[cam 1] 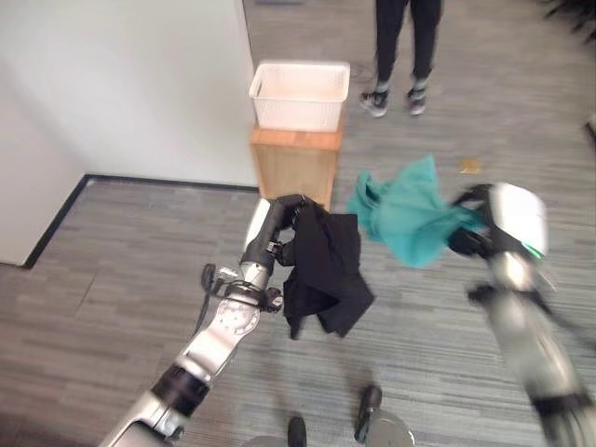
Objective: Pick up bed clothes into laundry basket.
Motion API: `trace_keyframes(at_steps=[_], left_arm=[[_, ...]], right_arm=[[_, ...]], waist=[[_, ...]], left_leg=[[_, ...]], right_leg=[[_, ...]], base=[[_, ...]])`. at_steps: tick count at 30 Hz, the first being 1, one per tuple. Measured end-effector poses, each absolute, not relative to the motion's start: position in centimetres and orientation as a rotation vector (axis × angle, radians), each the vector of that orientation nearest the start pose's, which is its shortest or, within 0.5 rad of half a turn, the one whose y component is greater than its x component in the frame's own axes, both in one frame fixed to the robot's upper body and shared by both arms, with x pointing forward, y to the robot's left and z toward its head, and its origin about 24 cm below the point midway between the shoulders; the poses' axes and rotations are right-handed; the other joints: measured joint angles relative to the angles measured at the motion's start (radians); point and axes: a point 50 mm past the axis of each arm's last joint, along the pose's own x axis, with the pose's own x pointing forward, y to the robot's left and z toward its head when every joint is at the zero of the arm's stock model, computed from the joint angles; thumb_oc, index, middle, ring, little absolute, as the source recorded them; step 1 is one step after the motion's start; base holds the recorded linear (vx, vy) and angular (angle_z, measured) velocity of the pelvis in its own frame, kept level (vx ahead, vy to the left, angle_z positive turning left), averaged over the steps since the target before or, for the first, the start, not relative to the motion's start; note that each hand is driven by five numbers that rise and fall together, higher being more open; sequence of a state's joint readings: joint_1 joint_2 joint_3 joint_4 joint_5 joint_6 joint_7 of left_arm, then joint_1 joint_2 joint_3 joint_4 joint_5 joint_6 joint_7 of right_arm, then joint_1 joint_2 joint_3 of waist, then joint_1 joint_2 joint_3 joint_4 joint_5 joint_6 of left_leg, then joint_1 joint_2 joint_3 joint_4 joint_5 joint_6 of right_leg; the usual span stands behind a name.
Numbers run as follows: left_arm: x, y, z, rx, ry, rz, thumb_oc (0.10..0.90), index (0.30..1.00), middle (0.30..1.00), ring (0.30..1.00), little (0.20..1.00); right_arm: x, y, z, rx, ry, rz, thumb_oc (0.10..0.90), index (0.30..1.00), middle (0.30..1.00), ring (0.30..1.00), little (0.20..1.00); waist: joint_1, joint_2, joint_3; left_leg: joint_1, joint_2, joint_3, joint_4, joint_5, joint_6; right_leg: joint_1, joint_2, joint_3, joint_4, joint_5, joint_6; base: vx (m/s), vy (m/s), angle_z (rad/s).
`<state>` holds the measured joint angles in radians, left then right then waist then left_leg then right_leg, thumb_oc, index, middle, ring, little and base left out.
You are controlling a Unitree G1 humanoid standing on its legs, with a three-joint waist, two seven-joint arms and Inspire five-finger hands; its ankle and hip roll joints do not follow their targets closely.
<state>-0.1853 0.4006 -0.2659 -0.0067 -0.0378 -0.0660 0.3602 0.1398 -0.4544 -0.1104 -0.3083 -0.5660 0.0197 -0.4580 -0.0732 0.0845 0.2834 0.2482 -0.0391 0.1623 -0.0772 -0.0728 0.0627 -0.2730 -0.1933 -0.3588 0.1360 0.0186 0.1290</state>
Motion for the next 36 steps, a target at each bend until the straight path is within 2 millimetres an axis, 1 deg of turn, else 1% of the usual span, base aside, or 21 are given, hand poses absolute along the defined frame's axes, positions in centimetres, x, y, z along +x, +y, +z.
trace_keyframes(at_steps=[2,3,4,5,8,10,12,15,17,21,23,25,26,27,28,29,30,32,33,34,36], left_arm=[[28.7,19.0,7.9,0.421,-0.153,0.136,0.4,0.3,0.3,0.3,0.3],[28.4,18.8,7.4,0.436,-0.141,0.126,0.4,0.3,0.3,0.3,0.3],[28.3,18.0,7.2,0.432,-0.142,0.096,0.4,0.3,0.3,0.3,0.3],[28.3,16.0,7.1,0.418,-0.153,0.025,0.4,0.3,0.3,0.3,0.3],[28.0,13.8,6.5,0.36,-0.138,-0.039,0.4,0.3,0.3,0.3,0.3],[27.9,14.0,6.3,0.367,-0.131,-0.039,0.4,0.3,0.3,0.3,0.3],[28.2,14.6,7.0,0.382,-0.157,-0.022,0.4,0.3,0.3,0.3,0.3],[28.4,16.0,7.4,0.42,-0.165,0.008,0.4,0.3,0.3,0.3,0.3],[28.4,16.9,7.6,0.44,-0.166,0.037,0.4,0.3,0.3,0.3,0.3],[28.3,17.2,7.5,0.453,-0.166,0.055,0.4,0.3,0.3,0.3,0.3],[28.0,17.3,7.0,0.457,-0.149,0.058,0.4,0.3,0.3,0.3,0.3],[27.7,17.4,6.6,0.467,-0.137,0.057,0.4,0.3,0.3,0.3,0.3],[27.4,18.0,6.2,0.497,-0.118,0.067,0.4,0.3,0.3,0.3,0.3],[27.3,18.2,6.1,0.499,-0.108,0.074,0.4,0.3,0.3,0.3,0.3],[27.3,18.4,6.1,0.503,-0.108,0.08,0.4,0.3,0.3,0.3,0.3],[27.2,19.7,6.4,0.517,-0.106,0.12,0.4,0.3,0.3,0.3,0.3],[26.9,21.3,6.6,0.514,-0.095,0.187,0.4,0.3,0.3,0.3,0.3],[26.8,22.3,6.8,0.53,-0.092,0.218,0.4,0.3,0.3,0.3,0.3],[26.7,22.6,6.9,0.538,-0.091,0.225,0.4,0.3,0.3,0.3,0.3],[26.4,22.7,6.5,0.539,-0.078,0.224,0.4,0.3,0.3,0.3,0.3],[25.9,22.5,5.9,0.544,-0.066,0.205,0.4,0.3,0.3,0.3,0.3]], right_arm=[[22.2,-26.7,11.3,-1.116,-0.288,-0.524,0.4,0.3,0.3,0.3,0.3],[22.3,-28.0,10.8,-1.176,-0.231,-0.529,0.4,0.3,0.3,0.3,0.3],[22.3,-29.2,10.6,-1.216,-0.182,-0.543,0.4,0.3,0.3,0.3,0.3],[22.3,-30.3,10.3,-1.253,-0.13,-0.556,0.4,0.3,0.3,0.3,0.3],[23.4,-30.2,9.9,-1.278,-0.103,-0.484,0.4,0.3,0.3,0.3,0.3],[24.2,-28.5,9.1,-1.277,-0.122,-0.372,0.4,0.3,0.3,0.3,0.3],[25.0,-27.8,9.9,-1.275,-0.175,-0.352,0.4,0.3,0.3,0.3,0.3],[26.6,-27.0,12.1,-1.262,-0.268,-0.374,0.4,0.3,0.3,0.3,0.3],[27.8,-26.2,14.6,-1.263,-0.368,-0.392,0.4,0.3,0.3,0.3,0.3],[28.3,-25.5,16.1,-1.304,-0.448,-0.353,0.4,0.3,0.3,0.3,0.3],[28.2,-25.4,16.0,-1.327,-0.452,-0.321,0.4,0.3,0.3,0.3,0.3],[28.2,-25.6,16.1,-1.338,-0.451,-0.32,0.4,0.3,0.3,0.3,0.3],[28.0,-25.6,16.0,-1.341,-0.441,-0.307,0.4,0.3,0.3,0.3,0.3],[27.9,-25.5,16.2,-1.349,-0.448,-0.298,0.4,0.3,0.3,0.3,0.3],[27.8,-25.5,16.8,-1.351,-0.471,-0.307,0.4,0.3,0.3,0.3,0.3],[27.9,-24.7,18.1,-1.335,-0.537,-0.316,0.4,0.3,0.3,0.3,0.3],[28.1,-24.0,19.5,-1.322,-0.607,-0.323,0.4,0.3,0.3,0.3,0.3],[28.1,-24.0,20.3,-1.33,-0.638,-0.33,0.4,0.3,0.3,0.3,0.3],[28.2,-24.1,20.7,-1.34,-0.648,-0.334,0.4,0.3,0.3,0.3,0.3],[28.1,-24.6,21.4,-1.352,-0.657,-0.355,0.4,0.3,0.3,0.3,0.3],[28.3,-25.3,22.7,-1.348,-0.679,-0.415,0.4,0.3,0.3,0.3,0.3]], waist=[[-0.062,-0.035,-0.017],[-0.08,-0.017,-0.028],[-0.083,0.002,-0.032],[-0.081,-0.008,-0.031],[-0.065,-0.007,-0.028],[-0.031,-0.03,-0.016],[-0.001,-0.04,-0.01],[0.022,-0.061,0.001],[0.068,-0.049,0.004],[0.106,-0.044,-0.001],[0.102,-0.027,-0.014],[0.099,-0.007,-0.038],[0.073,-0.046,-0.051],[0.055,-0.067,-0.065],[0.053,-0.074,-0.067],[0.08,-0.097,-0.067],[0.108,-0.098,-0.067],[0.135,-0.101,-0.066],[0.154,-0.115,-0.061],[0.156,-0.12,-0.064],[0.137,-0.149,-0.092]], left_leg=[[0.117,0.001,0.032,0.005,-0.06,-0.081],[0.142,0.035,0.026,0.014,-0.082,-0.12],[0.134,0.066,0.034,0.042,-0.076,-0.151],[0.088,0.093,0.066,0.128,-0.054,-0.218],[-0.008,0.156,0.08,0.408,0.063,-0.261],[-0.115,0.213,0.039,0.725,0.216,-0.302],[-0.261,0.29,0.116,0.945,0.159,-0.264],[-0.383,0.338,0.208,0.899,0.088,-0.206],[-0.421,0.308,0.248,0.575,0.036,-0.191],[-0.461,0.209,0.324,0.167,0.138,-0.164],[-0.473,0.192,0.372,0.131,0.186,-0.112],[-0.459,0.196,0.466,0.112,0.133,-0.082],[-0.426,0.193,0.611,0.177,0.157,0.021],[-0.423,0.187,0.639,0.2,0.16,0.02],[-0.424,0.173,0.635,0.214,0.162,0.038],[-0.433,0.161,0.622,0.289,0.099,0.066],[-0.411,0.148,0.6,0.305,0.063,0.1],[-0.365,0.129,0.576,0.262,0.051,0.095],[-0.341,0.112,0.567,0.254,0.047,0.082],[-0.283,0.068,0.524,0.189,0.065,0.073],[-0.224,0.023,0.439,0.07,0.089,0.07]], right_leg=[[0.059,-0.015,-0.03,-0.104,0.161,-0.017],[0.077,0.012,-0.048,-0.093,0.226,-0.051],[0.083,0.042,-0.044,-0.085,0.193,-0.101],[0.096,0.049,-0.042,-0.089,0.192,-0.168],[0.174,0.089,-0.044,-0.106,0.101,-0.175],[0.27,0.098,-0.045,-0.129,0.07,-0.195],[0.341,0.102,-0.038,-0.161,0.029,-0.2],[0.414,0.097,-0.027,-0.196,0.016,-0.208],[0.477,0.11,0.012,-0.227,-0.014,-0.172],[0.55,0.103,-0.01,-0.228,-0.062,-0.109],[0.607,0.105,-0.028,-0.228,-0.103,-0.073],[0.643,0.11,-0.049,-0.228,-0.141,-0.034],[0.711,0.088,-0.082,-0.226,-0.171,0.001],[0.715,0.066,-0.113,-0.21,-0.177,0.009],[0.721,0.046,-0.125,-0.199,-0.175,0.005],[0.736,0.014,-0.109,-0.191,-0.148,-0.024],[0.738,-0.008,-0.105,-0.15,-0.123,0.003],[0.732,0.001,-0.09,-0.173,-0.115,0.021],[0.721,-0.001,-0.092,-0.13,-0.051,0.046],[0.692,-0.035,-0.133,0.065,-0.046,0.084],[0.573,-0.102,-0.066,0.387,-0.035,0.139]], base=[[0.4,-0.253,-0.75],[0.25,-0.152,-0.29],[0.34,-0.281,-0.12],[0.31,-0.309,0.08],[0.35,-0.478,0.01],[0.44,-0.353,-0.15],[0.26,-0.171,-0.06],[0.32,0.043,-0.09],[0.29,0.133,-0.49],[0.34,0.106,-0.33],[0.32,0.041,-0.1],[0.38,0.004,0.19],[0.43,0.032,0.77],[0.46,0.081,1.0],[0.45,0.118,0.6],[0.57,0.194,0.34],[0.6,0.23,0.24],[0.37,0.184,0.26],[0.22,0.215,0.56],[0.3,0.228,0.85],[0.3,0.129,1.16]])
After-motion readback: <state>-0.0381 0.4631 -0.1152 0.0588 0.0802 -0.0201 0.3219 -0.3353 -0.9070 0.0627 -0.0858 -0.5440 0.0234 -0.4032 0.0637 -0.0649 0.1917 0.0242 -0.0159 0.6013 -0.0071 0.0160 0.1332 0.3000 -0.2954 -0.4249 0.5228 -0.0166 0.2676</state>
